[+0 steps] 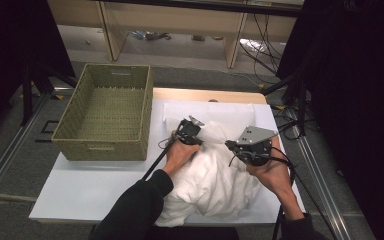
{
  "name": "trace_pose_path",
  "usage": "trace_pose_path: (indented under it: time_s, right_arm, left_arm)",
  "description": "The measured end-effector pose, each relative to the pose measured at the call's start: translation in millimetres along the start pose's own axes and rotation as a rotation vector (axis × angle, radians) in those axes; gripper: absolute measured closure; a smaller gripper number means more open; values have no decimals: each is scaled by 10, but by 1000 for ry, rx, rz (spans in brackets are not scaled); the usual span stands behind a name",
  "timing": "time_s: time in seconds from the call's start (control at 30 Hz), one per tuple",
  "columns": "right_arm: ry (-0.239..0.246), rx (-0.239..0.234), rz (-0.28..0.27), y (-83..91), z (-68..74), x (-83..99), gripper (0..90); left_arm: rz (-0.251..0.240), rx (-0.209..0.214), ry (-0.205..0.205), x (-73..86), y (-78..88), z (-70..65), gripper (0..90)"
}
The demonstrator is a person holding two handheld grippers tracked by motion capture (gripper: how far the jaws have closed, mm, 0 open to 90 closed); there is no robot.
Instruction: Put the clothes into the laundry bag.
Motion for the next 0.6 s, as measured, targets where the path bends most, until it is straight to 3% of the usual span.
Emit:
trace_pose_path:
  time_s: [0.07, 0.1, 0.13, 0.2, 0.3, 0.37, 0.5, 0.57, 0.6]
  right_arm:
    - [-12, -6, 2, -29, -8, 20, 900]
    - [-11, -5, 8, -50, -12, 34, 900]
    - [-20, -3, 15, -58, -9, 48, 900]
    - [-14, -6, 16, -89, -10, 60, 900]
    - [-24, -2, 20, -90, -38, 84, 900]
    - [-28, 4, 20, -80, -73, 108, 900]
    - [-45, 14, 28, -65, -124, 154, 900]
    - [-38, 15, 27, -61, -137, 159, 900]
    - [-39, 15, 28, -63, -136, 158, 900]
  left_arm:
    - [30, 44, 25, 43, 79, -25, 688]
    - [75, 80, 18, 91, 127, -49, 545]
    - [81, 89, 27, 109, 196, -50, 488]
    - [77, 103, 14, 126, 376, -71, 407]
    - [101, 213, 11, 181, 694, -191, 306]
    - [108, 279, -18, 232, 912, -307, 282]
    - [115, 445, -61, 417, 1212, -752, 205]
    - [135, 494, -133, 524, 1222, -957, 151]
    - [133, 488, -212, 581, 1138, -1034, 150]
Point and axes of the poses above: each handheld gripper's, and its own axes: y roughly backward along the jaws, x roughly out of its underside, z roughly to its left, the point moved 10 cm from there along -y, roughly forward along the jaws, and after that the axes turned 6 degrees about y, right-handed, at the moved point
